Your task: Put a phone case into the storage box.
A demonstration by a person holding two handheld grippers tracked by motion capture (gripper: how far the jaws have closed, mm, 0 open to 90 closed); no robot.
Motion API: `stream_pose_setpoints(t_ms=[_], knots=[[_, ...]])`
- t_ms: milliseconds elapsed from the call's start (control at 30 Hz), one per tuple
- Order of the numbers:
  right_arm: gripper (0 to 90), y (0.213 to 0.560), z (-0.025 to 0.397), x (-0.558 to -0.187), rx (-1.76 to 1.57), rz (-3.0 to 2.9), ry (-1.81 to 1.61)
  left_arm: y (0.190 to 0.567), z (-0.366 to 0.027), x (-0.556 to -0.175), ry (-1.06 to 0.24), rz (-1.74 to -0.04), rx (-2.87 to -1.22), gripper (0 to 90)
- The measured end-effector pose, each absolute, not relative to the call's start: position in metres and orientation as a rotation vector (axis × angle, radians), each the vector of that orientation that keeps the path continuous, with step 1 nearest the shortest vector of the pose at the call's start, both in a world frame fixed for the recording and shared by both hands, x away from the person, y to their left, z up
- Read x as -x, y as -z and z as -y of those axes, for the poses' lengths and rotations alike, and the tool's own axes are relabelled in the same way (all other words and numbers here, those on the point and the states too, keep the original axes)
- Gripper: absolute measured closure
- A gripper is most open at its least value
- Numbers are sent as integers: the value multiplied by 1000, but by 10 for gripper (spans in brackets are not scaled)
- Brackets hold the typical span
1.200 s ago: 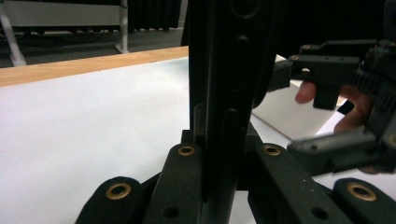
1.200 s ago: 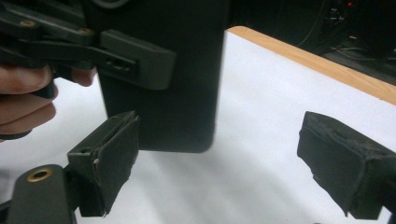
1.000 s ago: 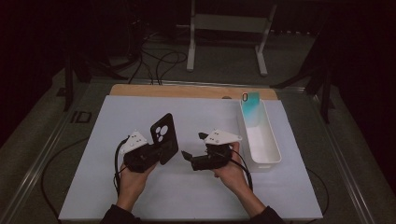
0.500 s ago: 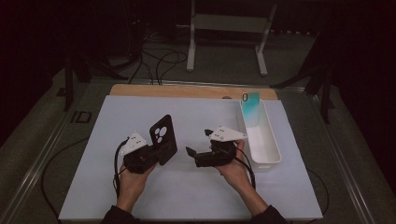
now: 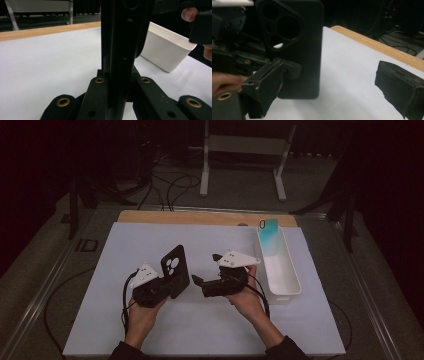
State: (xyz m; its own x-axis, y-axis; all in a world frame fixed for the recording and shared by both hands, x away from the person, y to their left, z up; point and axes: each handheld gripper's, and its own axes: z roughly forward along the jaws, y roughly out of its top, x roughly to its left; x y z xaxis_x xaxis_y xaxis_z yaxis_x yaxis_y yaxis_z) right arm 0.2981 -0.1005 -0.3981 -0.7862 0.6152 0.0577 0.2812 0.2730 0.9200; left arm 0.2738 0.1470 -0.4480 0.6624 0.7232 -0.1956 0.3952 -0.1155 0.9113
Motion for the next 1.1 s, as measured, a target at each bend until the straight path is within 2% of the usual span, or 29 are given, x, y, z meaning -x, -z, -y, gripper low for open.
stream_pose_setpoints(t_ms=[1100], knots=[[80, 386, 50, -306, -819, -2308, -1537, 451, -131, -269, -343, -877, -1771, 856]])
